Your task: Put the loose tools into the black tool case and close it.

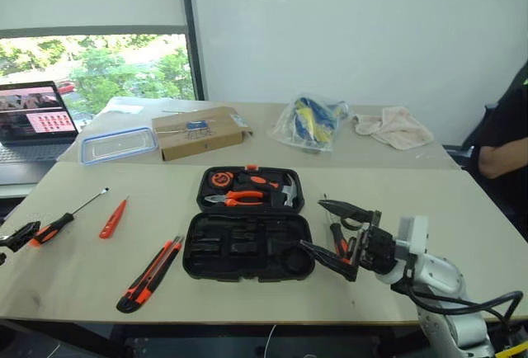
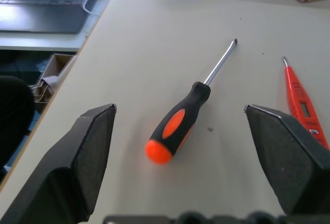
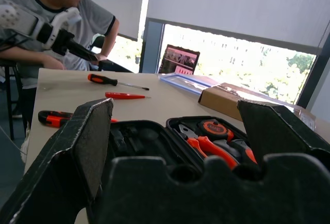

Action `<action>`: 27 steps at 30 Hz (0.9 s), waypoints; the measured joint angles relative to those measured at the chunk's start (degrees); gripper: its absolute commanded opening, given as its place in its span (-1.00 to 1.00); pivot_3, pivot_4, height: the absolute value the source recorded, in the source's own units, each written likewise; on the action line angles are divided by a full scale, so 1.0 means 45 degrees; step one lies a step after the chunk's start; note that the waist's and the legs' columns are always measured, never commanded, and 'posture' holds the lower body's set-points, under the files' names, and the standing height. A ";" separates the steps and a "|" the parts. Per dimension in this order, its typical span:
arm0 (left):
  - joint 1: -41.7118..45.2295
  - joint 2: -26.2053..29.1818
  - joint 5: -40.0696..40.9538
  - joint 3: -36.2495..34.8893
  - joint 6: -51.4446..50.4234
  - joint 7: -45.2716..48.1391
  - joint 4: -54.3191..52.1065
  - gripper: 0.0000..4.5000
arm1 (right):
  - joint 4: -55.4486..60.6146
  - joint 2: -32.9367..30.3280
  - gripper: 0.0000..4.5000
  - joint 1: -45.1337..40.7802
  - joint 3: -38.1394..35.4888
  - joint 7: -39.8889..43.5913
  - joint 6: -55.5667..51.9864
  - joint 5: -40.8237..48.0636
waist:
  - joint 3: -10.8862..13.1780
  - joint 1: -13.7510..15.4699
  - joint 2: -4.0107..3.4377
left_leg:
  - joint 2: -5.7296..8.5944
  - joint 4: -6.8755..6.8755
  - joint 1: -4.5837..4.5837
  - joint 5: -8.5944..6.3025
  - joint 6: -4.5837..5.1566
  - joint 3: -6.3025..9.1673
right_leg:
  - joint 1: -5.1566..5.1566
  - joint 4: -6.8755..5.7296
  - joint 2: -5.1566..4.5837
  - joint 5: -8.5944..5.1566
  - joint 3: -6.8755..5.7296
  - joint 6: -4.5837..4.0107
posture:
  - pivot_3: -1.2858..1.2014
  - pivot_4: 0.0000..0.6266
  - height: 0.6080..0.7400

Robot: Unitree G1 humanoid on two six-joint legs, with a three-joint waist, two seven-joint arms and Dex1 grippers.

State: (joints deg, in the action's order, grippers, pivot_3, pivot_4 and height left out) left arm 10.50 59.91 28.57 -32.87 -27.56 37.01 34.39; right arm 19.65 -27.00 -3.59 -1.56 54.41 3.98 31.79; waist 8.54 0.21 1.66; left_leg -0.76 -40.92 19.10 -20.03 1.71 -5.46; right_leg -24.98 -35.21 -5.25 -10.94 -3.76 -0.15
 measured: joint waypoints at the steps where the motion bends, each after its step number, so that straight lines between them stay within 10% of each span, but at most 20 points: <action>1: 0.0616 0.0046 -0.0373 0.0424 0.0094 0.0072 0.0752 0.91 | -0.0056 0.0000 1.00 -0.0063 0.0035 -0.0014 -0.0026 -0.0026 | -0.0002 -0.0014 0.0002 | 0.0001 0.0002 0.0006 0.0008 -0.0013 -0.0033 | -0.0004 -0.0002 0.0013 -0.0005 -0.0014 -0.0009 | 0.03 -0.52 1.00; 9: 0.5516 -0.0250 -0.3369 0.3760 0.2013 0.1260 0.6504 0.91 | 0.0092 -0.0366 1.00 0.0153 -0.0545 -0.0485 -0.0086 -0.0055 | -0.0015 -0.0239 0.0029 | -0.0003 0.0053 0.0038 0.0015 -0.0041 -0.0157 | -0.0044 -0.0020 0.0019 -0.0013 -0.0071 -0.0024 | 0.03 -0.52 1.00; 20: 0.6546 -0.0266 -0.4432 0.4140 0.2821 0.1363 0.8026 -0.69 | 0.0798 -0.0587 1.00 0.1048 -0.0933 -0.1089 -0.0143 -0.0057 | -0.0015 -0.0241 0.0025 | -0.0011 0.0037 -0.0004 0.0013 -0.0039 -0.0208 | -0.0031 -0.0090 -0.0011 -0.0014 -0.0004 -0.0018 | 0.03 -0.52 1.00; 27: 0.5947 -0.0406 -0.3287 0.2730 0.4340 0.3895 0.7944 -0.79 | 0.0832 -0.0746 1.00 0.1290 -0.1250 -0.1115 -0.0144 -0.0053 | -0.0012 -0.0195 0.0060 | -0.0035 -0.0003 0.0027 0.0013 -0.0038 -0.0207 | -0.0070 -0.0120 -0.0005 -0.0015 -0.0016 -0.0021 | 0.03 -0.52 1.00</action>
State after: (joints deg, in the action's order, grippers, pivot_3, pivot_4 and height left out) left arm 37.26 58.08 13.77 -20.58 -8.03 54.54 70.14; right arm 23.39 -30.36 2.22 -7.19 49.39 3.34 31.55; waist 8.49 -0.67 1.93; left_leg -0.92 -40.93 19.22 -19.97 1.53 -6.39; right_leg -25.29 -35.75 -5.27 -11.01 -3.83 -0.24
